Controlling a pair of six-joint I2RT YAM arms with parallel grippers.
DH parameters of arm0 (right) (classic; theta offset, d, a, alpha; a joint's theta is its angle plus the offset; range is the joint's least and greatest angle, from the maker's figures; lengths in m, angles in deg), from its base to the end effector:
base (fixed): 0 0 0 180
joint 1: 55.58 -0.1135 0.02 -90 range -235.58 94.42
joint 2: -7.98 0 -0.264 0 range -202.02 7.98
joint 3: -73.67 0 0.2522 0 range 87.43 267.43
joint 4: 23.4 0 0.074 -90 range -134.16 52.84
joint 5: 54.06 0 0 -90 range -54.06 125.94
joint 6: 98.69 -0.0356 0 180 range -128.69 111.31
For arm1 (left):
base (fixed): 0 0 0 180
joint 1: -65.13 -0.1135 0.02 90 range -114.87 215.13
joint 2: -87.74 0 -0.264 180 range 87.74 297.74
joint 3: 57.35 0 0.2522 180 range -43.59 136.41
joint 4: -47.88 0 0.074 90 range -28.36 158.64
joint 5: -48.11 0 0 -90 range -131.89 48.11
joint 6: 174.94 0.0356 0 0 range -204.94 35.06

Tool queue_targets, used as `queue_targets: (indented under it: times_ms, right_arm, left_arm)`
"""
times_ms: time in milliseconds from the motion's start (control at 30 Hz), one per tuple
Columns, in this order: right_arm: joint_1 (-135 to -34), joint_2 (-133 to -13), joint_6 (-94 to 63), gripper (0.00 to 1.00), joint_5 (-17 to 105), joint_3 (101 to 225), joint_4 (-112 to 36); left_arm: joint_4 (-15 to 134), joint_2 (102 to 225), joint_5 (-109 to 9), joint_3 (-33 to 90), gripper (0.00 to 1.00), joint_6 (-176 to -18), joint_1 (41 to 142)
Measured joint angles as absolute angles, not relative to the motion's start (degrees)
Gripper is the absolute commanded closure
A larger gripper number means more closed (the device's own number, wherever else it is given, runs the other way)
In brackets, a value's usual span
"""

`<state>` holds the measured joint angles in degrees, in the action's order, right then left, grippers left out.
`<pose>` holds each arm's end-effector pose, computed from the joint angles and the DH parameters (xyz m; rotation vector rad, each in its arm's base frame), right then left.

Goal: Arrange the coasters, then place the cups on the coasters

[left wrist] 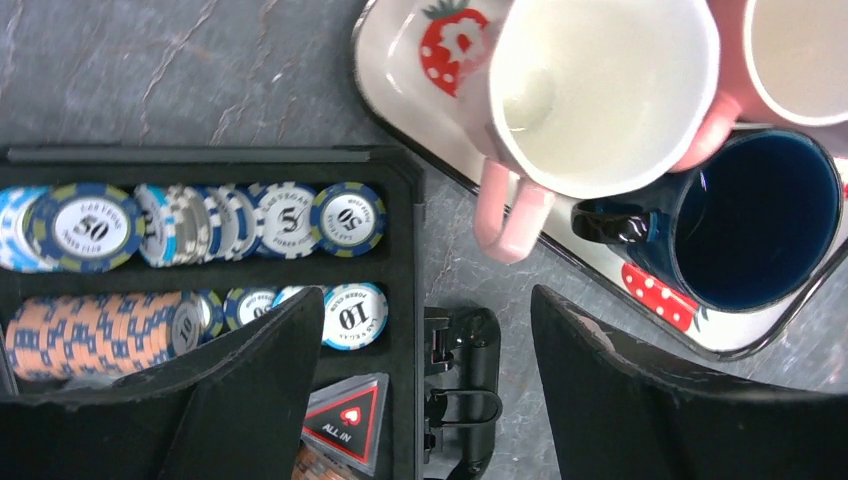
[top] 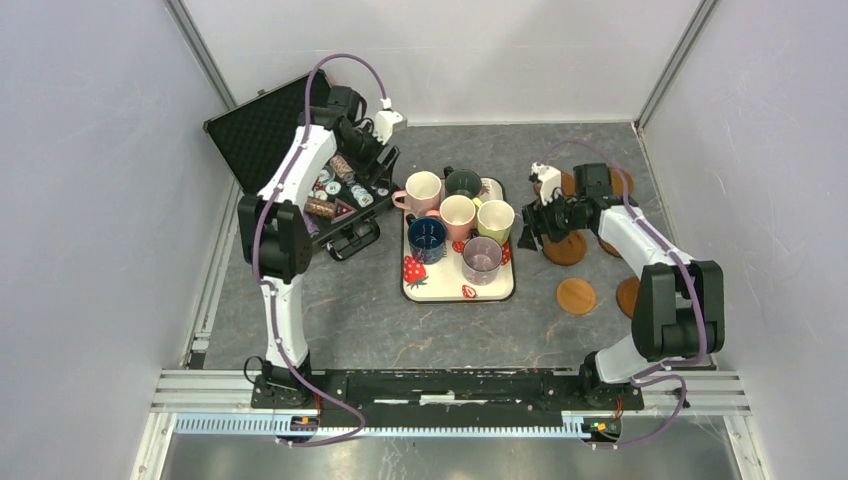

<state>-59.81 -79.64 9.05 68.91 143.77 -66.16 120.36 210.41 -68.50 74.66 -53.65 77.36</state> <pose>0.2988 0.0415 0.2111 -0.6663 2.4066 0.6539 0.4454 -0.1129 0.2823 1.0850 2.3276 -0.4966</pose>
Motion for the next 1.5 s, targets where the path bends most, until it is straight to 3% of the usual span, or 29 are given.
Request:
queue_targets:
  times_ms: [200,467,667,1067,1233,1367,1500]
  right_arm:
    - [-58.96,-81.06,12.24,0.19,69.33,153.29,-67.73]
    - [-62.91,-96.27,12.61,0.23,67.49,177.27,-68.12]
    - [-67.07,-102.78,12.81,0.25,67.58,184.18,-71.18]
    - [-67.29,-90.94,20.35,0.28,70.51,171.46,-76.36]
    - [-65.76,-84.12,24.83,0.41,72.15,168.38,-78.68]
    - [-64.49,-74.2,27.74,0.53,72.04,154.82,-77.24]
    - [-65.38,-69.19,28.72,0.58,71.82,142.93,-73.13]
  left_arm:
    - [122.74,210.93,-70.05,74.93,0.17,-46.59,79.06]
    - [120.3,210.78,-70.51,74.53,0.14,-48.25,78.97]
    - [118.15,209.25,-70.0,72.28,0.14,-50.41,77.97]
    - [116.95,199.85,-71.21,61.33,0.15,-50.52,77.42]
    - [116.71,193.51,-72.93,55.19,0.16,-50.06,78.43]
    - [115.58,189.88,-74.14,51.39,0.16,-50.11,78.97]
    - [114.35,188.29,-75.27,48.24,0.17,-50.11,79.37]
